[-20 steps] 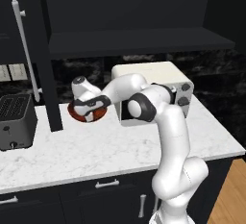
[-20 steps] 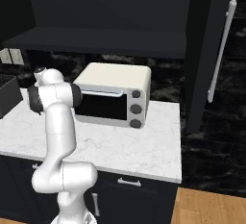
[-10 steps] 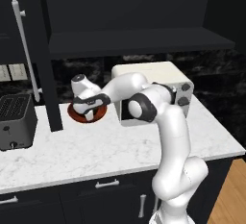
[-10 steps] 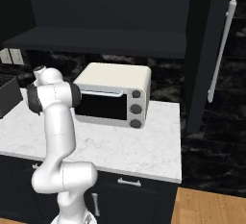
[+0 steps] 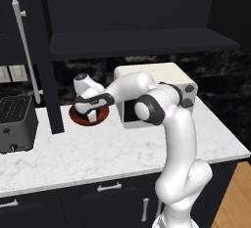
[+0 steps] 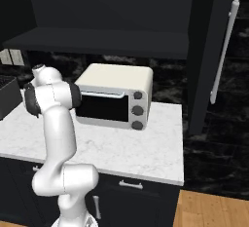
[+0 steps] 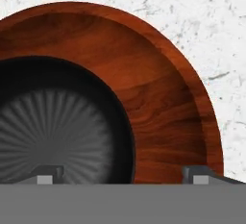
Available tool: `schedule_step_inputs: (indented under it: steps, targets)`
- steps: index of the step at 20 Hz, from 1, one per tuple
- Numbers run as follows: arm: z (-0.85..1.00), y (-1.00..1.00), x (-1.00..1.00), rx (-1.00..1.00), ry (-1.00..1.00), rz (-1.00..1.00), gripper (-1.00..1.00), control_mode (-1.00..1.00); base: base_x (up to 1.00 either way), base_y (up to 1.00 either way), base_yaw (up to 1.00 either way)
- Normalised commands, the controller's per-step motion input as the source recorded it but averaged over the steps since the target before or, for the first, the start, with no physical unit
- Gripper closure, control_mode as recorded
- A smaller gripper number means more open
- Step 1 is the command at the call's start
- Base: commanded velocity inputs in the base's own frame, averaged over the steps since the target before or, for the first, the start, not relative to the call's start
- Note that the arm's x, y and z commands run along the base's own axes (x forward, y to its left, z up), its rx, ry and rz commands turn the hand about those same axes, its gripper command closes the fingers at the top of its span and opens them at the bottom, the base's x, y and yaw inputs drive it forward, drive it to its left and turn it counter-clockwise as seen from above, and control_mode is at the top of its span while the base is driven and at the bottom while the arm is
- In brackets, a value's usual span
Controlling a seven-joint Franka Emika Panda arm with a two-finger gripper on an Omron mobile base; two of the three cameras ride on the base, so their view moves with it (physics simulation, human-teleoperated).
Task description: Pick up the bowls on the counter and stack them on top of one another in the open cabinet. Place the smaller bowl on top of the larger bowl.
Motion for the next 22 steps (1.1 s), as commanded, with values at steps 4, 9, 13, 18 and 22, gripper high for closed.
schedule_step_inputs:
  steps: [4,9,13,18,22]
  targets:
    - [0.06,0.14,-0.35,0.00,-0.14,-0.28,-1.00,-1.00,0.00,0.00,0.00]
    - [0.04,0.21,-0.54,0.00,-0.05,-0.25,-1.00,-1.00,0.00,0.00,0.00]
    - [-0.02,0.39,-0.85,0.03,-0.01,-0.25,-1.00,-1.00,0.00,0.00,0.00]
    - [-0.09,0.49,-0.73,0.00,-0.09,-0.29,-1.00,-1.00,0.00,0.00,0.00]
    - [-0.27,0.64,-0.09,-0.01,-0.07,-0.30,-1.00,-1.00,0.00,0.00,0.00]
